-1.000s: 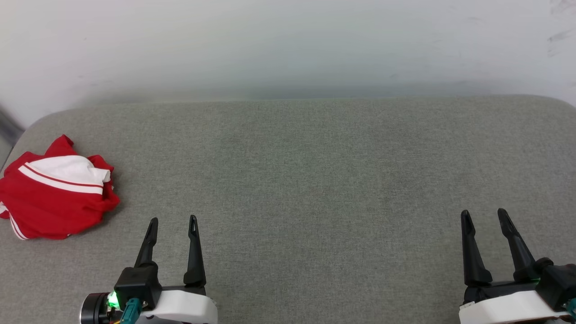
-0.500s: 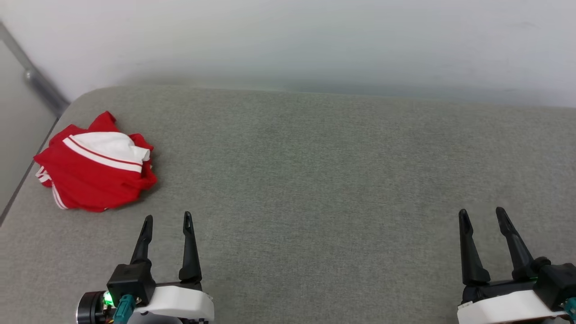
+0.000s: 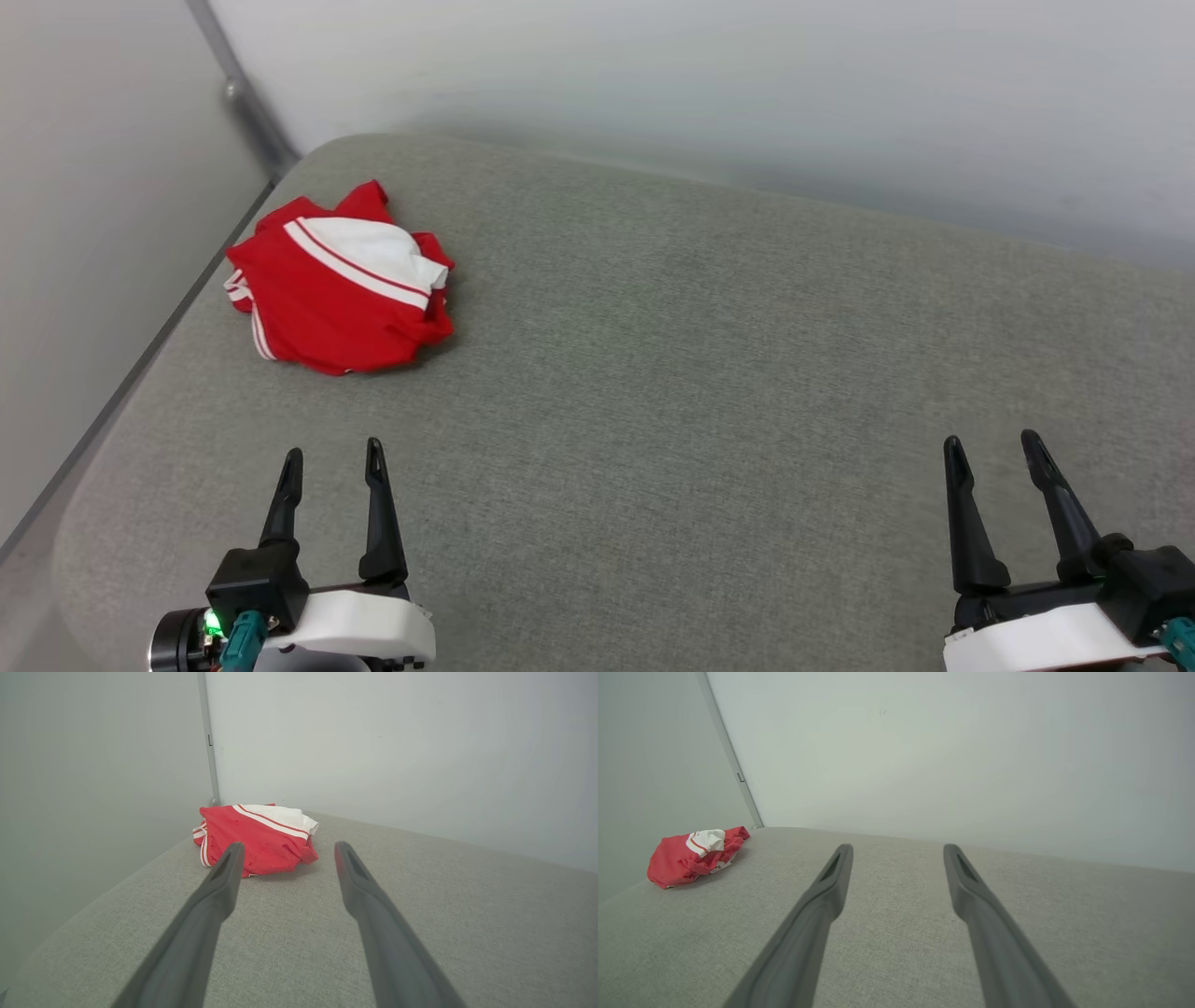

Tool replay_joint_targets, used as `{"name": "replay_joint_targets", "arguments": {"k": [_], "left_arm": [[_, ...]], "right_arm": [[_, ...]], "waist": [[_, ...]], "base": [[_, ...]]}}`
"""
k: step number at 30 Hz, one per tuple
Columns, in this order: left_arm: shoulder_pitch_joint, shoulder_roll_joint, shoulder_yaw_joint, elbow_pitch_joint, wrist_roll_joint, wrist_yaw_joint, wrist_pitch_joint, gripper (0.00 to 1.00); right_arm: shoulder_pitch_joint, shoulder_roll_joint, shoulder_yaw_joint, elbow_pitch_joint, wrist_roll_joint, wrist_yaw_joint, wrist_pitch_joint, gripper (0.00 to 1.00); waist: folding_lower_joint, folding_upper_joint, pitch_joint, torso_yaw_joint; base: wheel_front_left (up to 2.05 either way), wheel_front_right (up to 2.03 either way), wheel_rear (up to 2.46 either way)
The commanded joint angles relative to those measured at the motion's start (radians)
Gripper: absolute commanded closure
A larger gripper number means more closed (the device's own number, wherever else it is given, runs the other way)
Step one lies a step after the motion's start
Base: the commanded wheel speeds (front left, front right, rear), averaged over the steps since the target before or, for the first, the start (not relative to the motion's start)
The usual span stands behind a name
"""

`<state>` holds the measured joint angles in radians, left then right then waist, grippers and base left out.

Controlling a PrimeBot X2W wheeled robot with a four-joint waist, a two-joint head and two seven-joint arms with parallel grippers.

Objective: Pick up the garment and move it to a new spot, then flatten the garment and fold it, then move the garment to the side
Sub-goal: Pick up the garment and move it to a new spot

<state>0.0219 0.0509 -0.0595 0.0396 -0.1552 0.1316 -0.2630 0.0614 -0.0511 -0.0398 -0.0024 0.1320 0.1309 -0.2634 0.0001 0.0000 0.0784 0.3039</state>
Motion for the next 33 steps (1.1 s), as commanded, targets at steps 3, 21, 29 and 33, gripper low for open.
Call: {"name": "replay_joint_targets", "arguments": {"k": [3,21,29,33], "left_arm": [[0.003,-0.001,0.005,-0.001,-0.007,0.003,-0.003,0.00],[-0.053,-0.001,0.066,-0.007,-0.049,-0.032,-0.003,0.00],[-0.290,0.007,0.210,-0.006,-0.033,-0.137,-0.003,0.00],[-0.440,0.028,0.299,0.009,-0.035,-0.193,-0.003,0.00]], "right_arm": [[0.012,0.002,0.003,-0.001,-0.007,0.000,-0.002,0.00],[-0.013,0.002,0.012,-0.016,-0.034,0.000,-0.002,0.00],[-0.074,0.001,-0.004,-0.056,-0.091,0.000,-0.002,0.00],[-0.108,0.001,-0.025,-0.082,-0.118,0.000,-0.002,0.00]], "waist": [[-0.0001,0.0000,-0.001,0.066],[-0.0001,0.0000,0.042,0.107],[-0.0001,0.0000,0.171,0.076],[-0.0001,0.0000,0.248,0.059]], "base": [[0.00,0.00,0.00],[0.00,0.00,0.00],[0.00,0.00,0.00],[0.00,0.00,0.00]]}}
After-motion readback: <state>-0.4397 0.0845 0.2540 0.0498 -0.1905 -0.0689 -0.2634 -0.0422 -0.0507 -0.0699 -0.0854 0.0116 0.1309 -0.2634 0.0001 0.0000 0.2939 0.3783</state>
